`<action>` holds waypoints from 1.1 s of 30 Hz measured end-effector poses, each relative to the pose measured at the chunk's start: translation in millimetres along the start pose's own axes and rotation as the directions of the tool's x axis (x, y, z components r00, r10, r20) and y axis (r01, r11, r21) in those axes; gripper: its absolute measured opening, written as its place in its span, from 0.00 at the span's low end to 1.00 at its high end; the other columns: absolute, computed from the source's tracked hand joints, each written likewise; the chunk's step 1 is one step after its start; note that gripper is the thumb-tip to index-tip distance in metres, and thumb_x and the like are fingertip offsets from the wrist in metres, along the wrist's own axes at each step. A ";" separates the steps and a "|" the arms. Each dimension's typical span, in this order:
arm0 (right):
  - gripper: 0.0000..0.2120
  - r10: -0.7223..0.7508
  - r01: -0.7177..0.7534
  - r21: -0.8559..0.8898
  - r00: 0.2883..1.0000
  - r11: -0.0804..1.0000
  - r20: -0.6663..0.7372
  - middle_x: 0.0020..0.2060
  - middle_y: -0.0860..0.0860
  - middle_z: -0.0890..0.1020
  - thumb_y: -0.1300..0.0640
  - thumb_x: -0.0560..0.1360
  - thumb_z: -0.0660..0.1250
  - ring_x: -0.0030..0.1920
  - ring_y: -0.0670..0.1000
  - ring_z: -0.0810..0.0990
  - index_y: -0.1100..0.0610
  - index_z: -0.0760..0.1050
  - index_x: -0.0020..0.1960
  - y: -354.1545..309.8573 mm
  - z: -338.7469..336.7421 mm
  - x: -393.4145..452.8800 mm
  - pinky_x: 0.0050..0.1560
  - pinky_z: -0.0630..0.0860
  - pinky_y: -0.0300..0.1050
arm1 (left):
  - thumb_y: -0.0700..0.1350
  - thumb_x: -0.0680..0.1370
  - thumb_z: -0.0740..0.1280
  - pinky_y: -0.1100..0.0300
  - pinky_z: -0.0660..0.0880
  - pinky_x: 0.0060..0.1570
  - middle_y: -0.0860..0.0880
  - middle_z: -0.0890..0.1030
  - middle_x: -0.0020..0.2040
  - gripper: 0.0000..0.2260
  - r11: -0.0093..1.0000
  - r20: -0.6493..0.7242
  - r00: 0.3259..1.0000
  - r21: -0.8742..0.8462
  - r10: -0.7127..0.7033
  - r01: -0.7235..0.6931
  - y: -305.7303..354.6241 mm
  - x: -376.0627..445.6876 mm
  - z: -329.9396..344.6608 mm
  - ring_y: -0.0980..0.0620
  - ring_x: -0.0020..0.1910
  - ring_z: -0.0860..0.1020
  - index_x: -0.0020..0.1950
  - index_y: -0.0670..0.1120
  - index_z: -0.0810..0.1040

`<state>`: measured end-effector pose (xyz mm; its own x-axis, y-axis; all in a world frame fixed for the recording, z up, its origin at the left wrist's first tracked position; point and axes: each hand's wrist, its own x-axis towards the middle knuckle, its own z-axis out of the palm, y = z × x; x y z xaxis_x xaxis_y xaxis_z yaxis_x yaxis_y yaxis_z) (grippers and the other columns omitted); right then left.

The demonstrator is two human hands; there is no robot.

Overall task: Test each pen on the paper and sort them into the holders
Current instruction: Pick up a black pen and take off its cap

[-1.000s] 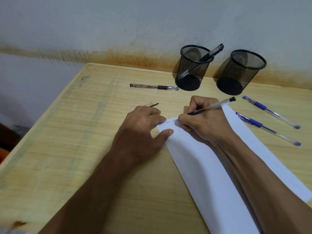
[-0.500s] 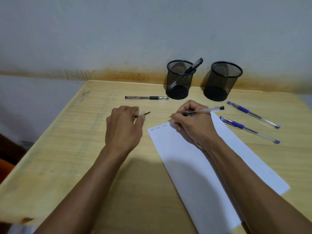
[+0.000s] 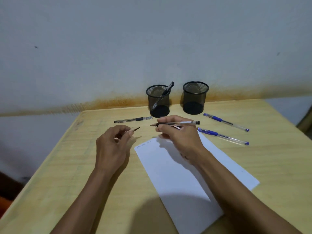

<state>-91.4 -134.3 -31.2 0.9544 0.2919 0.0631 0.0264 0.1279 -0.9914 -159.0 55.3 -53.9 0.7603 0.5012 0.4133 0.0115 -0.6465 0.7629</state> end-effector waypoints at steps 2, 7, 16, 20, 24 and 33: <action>0.04 -0.044 0.044 0.002 0.999 0.999 -0.004 0.37 0.52 0.87 0.65 0.75 0.74 0.40 0.49 0.87 0.61 0.82 0.49 -11.4 -4.8 -14.6 0.39 0.82 0.39 | 0.45 0.74 0.74 0.60 0.76 0.42 0.56 0.85 0.39 0.02 0.989 0.035 0.997 -0.127 -0.073 0.077 12.4 -12.6 -5.2 0.58 0.40 0.81 0.45 0.52 0.84; 0.04 -0.113 0.117 -0.067 0.992 0.991 0.051 0.34 0.52 0.87 0.60 0.74 0.77 0.38 0.48 0.87 0.59 0.83 0.45 -34.2 -14.2 -45.3 0.35 0.79 0.37 | 0.40 0.74 0.73 0.64 0.77 0.42 0.53 0.86 0.40 0.05 0.937 0.091 0.988 -0.318 -0.123 0.146 37.8 -35.8 -12.5 0.56 0.40 0.83 0.45 0.51 0.84; 0.06 -0.208 0.207 -0.176 0.978 0.962 0.016 0.31 0.50 0.86 0.55 0.72 0.78 0.32 0.44 0.84 0.56 0.83 0.41 -48.1 -21.0 -58.6 0.32 0.77 0.35 | 0.39 0.74 0.72 0.66 0.77 0.43 0.50 0.86 0.41 0.04 0.902 0.142 0.989 -0.422 -0.040 0.097 57.9 -48.8 -19.1 0.55 0.40 0.82 0.47 0.46 0.84; 0.06 -0.219 0.220 -0.173 0.975 0.960 0.026 0.30 0.50 0.85 0.57 0.72 0.78 0.31 0.44 0.84 0.59 0.83 0.41 -46.7 -20.8 -56.6 0.32 0.76 0.34 | 0.37 0.74 0.72 0.64 0.78 0.46 0.51 0.86 0.42 0.05 0.891 0.148 0.989 -0.447 -0.014 0.080 61.9 -49.4 -20.6 0.56 0.40 0.82 0.46 0.46 0.84; 0.07 -0.214 0.221 -0.205 0.975 0.954 0.056 0.31 0.50 0.85 0.55 0.72 0.78 0.34 0.46 0.84 0.59 0.84 0.42 -42.3 -18.7 -54.2 0.34 0.76 0.36 | 0.38 0.74 0.72 0.62 0.79 0.47 0.52 0.86 0.42 0.06 0.897 0.169 0.985 -0.439 0.027 0.051 63.1 -48.3 -20.0 0.55 0.41 0.82 0.46 0.48 0.84; 0.06 -0.195 0.196 -0.108 0.981 0.975 0.019 0.29 0.45 0.82 0.56 0.72 0.78 0.32 0.42 0.78 0.58 0.85 0.41 -35.0 -11.1 -49.1 0.32 0.74 0.36 | 0.37 0.74 0.73 0.60 0.79 0.47 0.52 0.86 0.41 0.06 0.924 0.125 0.989 -0.381 0.085 -0.031 68.0 -40.3 -18.9 0.55 0.42 0.83 0.46 0.47 0.85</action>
<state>-135.9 -163.5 -0.9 0.9250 0.2793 0.2577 0.2453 0.0791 -0.9662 -201.1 2.0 -9.2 0.8335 0.3690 0.4112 -0.2604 -0.3941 0.8814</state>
